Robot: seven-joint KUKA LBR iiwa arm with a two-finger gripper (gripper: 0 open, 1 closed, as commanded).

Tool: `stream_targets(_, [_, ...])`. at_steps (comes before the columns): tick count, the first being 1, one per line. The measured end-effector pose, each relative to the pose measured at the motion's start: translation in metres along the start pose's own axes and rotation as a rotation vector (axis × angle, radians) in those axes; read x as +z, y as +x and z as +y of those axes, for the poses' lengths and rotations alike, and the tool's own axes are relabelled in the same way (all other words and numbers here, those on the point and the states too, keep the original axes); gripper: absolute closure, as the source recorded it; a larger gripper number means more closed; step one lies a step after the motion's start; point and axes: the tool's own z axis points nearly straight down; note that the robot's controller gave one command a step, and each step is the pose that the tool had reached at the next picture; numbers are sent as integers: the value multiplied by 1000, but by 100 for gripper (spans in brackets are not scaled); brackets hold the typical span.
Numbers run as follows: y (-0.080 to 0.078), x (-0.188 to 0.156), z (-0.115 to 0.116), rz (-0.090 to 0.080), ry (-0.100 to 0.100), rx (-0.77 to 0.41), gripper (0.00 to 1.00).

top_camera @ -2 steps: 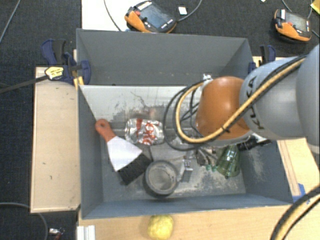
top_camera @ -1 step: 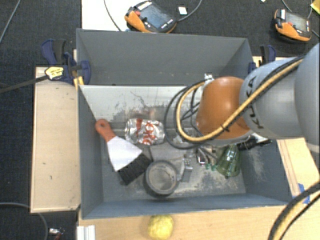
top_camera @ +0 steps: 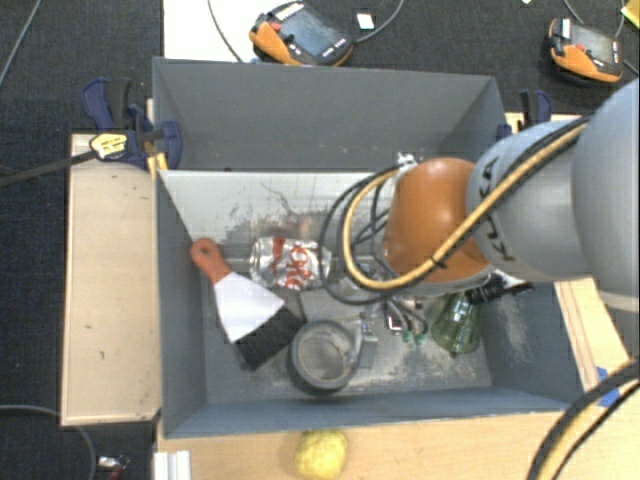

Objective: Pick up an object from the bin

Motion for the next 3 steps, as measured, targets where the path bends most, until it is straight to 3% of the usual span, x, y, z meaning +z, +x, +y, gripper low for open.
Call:
stream_targets(1, [0, 20, -16, -7, -7, -307, 0])
stream_targets(2, [5, 31, 32, -8, -3, 18, 0])
stream_targets(3, [13, 30, 18, -30, -9, -242, 0])
